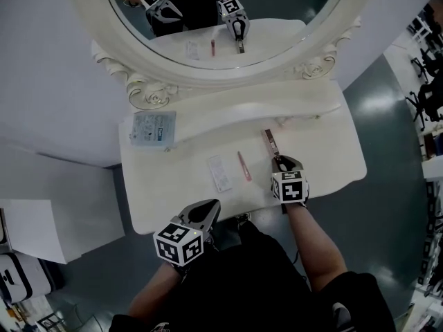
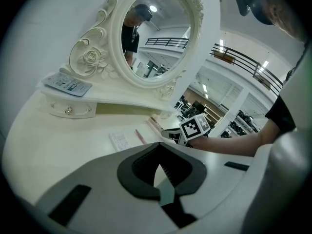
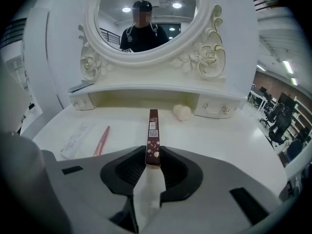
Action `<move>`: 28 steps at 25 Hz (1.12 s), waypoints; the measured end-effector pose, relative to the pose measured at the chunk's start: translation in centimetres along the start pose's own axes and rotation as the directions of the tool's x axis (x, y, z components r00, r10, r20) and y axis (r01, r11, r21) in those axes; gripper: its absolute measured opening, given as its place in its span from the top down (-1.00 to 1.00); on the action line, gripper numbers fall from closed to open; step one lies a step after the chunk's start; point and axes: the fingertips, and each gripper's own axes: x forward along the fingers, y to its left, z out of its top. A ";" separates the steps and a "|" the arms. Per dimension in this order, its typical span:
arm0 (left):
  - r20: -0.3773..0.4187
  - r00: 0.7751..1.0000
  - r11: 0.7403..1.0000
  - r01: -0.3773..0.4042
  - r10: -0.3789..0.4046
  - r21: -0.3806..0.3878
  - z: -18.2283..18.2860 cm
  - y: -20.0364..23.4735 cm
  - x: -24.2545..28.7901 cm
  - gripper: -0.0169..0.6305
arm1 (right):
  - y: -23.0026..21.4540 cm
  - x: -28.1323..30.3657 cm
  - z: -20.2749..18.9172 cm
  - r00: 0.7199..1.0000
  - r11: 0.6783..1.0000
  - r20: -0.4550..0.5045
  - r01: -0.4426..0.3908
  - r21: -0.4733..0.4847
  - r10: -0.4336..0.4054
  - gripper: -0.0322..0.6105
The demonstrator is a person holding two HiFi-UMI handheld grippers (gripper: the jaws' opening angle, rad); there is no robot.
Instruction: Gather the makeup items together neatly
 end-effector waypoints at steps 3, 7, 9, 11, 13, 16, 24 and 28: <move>-0.007 1.000 1.000 0.016 -0.016 0.019 -0.2 -0.2 -0.7 0.92 | 1.4 -0.9 -0.7 1.000 1.000 0.005 0.008 0.023 -0.008 0.58; -0.014 0.999 0.999 0.031 -0.031 0.041 -0.4 -0.3 -1.8 0.92 | 2.7 -1.9 -1.8 1.000 0.998 0.009 0.023 0.054 -0.023 0.58; -0.017 0.999 0.998 0.036 -0.035 0.050 -0.5 -0.4 -2.3 0.92 | 3.2 -2.1 -2.4 1.000 0.998 0.004 0.028 0.060 -0.028 0.58; -0.021 0.999 0.997 0.040 -0.039 0.060 -0.7 -0.5 -2.7 0.92 | 3.5 -2.2 -3.0 0.999 0.997 -0.004 0.035 0.064 -0.035 0.58; -0.025 0.999 0.997 0.040 -0.039 0.067 -0.8 -0.4 -3.1 0.92 | 3.6 -2.1 -3.5 0.999 0.996 -0.009 0.044 0.071 -0.044 0.58; -0.030 0.999 0.997 0.035 -0.033 0.069 -1.0 -0.1 -3.7 0.92 | 3.5 -1.9 -4.2 0.998 0.996 -0.021 0.054 0.077 -0.053 0.58; -0.045 0.999 0.997 0.027 -0.023 0.076 -1.3 0.5 -4.5 0.92 | 3.5 -1.3 -4.6 0.998 0.994 -0.033 0.064 0.084 -0.061 0.58; -0.052 0.998 0.996 0.032 -0.028 0.079 -1.5 0.4 -4.5 0.92 | 3.6 -1.2 -4.6 0.998 0.995 -0.038 0.062 0.077 -0.060 0.58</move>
